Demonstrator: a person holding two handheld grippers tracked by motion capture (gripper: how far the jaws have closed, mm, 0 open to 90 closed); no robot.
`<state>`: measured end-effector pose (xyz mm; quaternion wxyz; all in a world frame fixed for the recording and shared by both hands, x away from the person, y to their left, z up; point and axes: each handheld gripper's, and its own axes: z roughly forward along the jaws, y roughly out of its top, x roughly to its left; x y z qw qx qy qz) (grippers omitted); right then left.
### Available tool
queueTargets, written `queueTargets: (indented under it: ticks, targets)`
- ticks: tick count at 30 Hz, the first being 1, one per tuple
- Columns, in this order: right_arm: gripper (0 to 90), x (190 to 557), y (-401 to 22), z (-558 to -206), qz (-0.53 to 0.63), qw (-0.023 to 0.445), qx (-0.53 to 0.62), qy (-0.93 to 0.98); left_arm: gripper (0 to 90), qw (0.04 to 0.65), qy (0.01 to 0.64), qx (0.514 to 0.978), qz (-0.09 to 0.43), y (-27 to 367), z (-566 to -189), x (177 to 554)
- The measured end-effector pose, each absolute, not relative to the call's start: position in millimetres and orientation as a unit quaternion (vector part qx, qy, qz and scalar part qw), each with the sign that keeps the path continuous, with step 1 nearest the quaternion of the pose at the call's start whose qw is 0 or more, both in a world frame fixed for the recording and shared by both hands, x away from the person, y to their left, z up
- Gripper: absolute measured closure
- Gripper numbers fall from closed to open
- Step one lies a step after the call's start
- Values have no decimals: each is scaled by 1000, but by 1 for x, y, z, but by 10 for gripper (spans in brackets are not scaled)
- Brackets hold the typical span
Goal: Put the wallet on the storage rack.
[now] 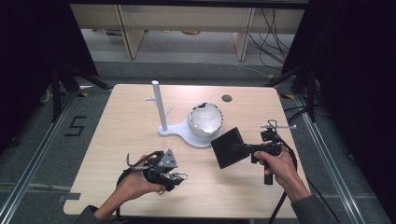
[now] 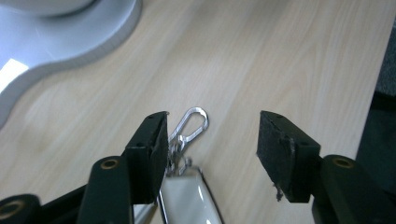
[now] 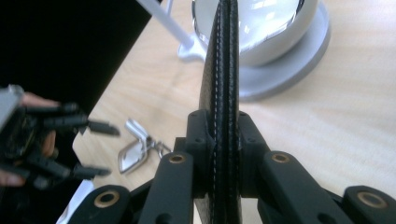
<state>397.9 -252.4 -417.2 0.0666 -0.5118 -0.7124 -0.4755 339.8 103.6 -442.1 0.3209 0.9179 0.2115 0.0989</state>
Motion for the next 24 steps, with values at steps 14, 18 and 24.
queueTargets:
  ticks: [14, 18, 24]
  targets:
    - [795, 416, -255, -395, -476, 43, -515, -712, 326, 308, 231, 917, 101, 144, -454, 303]
    - [795, 420, -255, -389, -477, 43, -514, -712, 308, 304, 235, 918, 97, 153, -457, 295]
    - [795, 426, -253, -380, -479, 30, -511, -714, 296, 313, 248, 911, 106, 169, -463, 286]
